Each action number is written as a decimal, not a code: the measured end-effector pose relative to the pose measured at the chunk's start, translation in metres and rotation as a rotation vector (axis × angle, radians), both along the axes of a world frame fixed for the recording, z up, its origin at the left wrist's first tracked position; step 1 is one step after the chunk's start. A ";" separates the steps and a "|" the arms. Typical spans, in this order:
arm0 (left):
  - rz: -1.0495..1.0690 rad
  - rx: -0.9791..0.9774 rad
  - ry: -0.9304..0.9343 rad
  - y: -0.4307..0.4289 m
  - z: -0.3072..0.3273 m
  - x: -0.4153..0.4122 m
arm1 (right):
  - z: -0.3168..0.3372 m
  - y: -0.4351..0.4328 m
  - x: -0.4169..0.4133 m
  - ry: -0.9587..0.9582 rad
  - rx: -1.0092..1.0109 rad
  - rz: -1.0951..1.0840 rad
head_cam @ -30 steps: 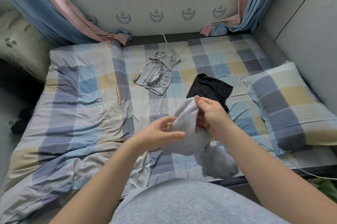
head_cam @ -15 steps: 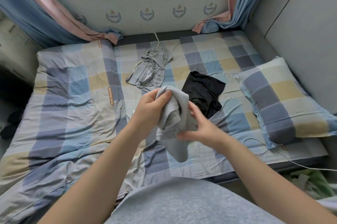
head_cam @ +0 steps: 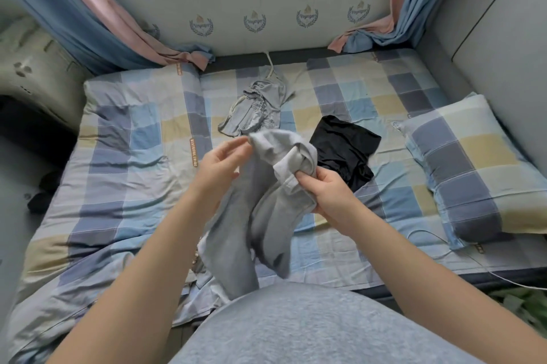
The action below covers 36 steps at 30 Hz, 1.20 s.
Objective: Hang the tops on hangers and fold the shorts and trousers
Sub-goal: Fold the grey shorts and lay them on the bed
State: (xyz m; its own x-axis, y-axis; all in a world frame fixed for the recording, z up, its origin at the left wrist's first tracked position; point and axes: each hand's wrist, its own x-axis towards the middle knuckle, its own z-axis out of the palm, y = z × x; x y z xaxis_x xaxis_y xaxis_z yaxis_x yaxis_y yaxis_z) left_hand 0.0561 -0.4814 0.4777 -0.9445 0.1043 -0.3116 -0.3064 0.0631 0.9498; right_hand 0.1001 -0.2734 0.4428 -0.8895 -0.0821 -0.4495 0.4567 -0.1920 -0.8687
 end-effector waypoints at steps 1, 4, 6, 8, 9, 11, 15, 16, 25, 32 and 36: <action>-0.065 -0.044 -0.015 -0.001 -0.006 0.005 | 0.003 0.000 0.000 0.001 -0.033 -0.012; -0.293 -0.115 -0.065 0.001 -0.023 0.020 | 0.013 -0.003 0.002 -0.005 -0.100 -0.038; -0.387 -0.097 -0.122 0.005 -0.035 0.028 | 0.016 -0.002 0.005 -0.006 -0.153 -0.071; -0.481 -0.053 -0.177 0.010 -0.046 0.033 | 0.021 0.002 0.006 0.003 -0.226 -0.107; -0.525 -0.060 -0.171 0.013 -0.050 0.036 | 0.024 0.005 0.006 0.011 -0.252 -0.120; -0.578 -0.149 -0.079 0.021 -0.054 0.037 | 0.032 0.010 0.005 0.029 -0.295 -0.135; -0.575 -0.249 0.071 0.044 -0.047 0.036 | 0.048 0.023 0.006 0.076 -0.386 -0.163; -0.576 -0.254 0.095 0.050 -0.044 0.037 | 0.052 0.025 0.007 0.087 -0.399 -0.168; -0.382 -0.328 0.282 0.072 -0.030 0.031 | 0.060 0.036 0.017 0.159 -0.287 -0.162; -0.011 -0.054 0.132 0.053 -0.013 0.020 | 0.032 0.016 0.037 0.001 0.202 0.059; 0.131 0.089 0.033 0.048 -0.004 0.018 | 0.005 -0.005 0.056 -0.056 0.230 0.267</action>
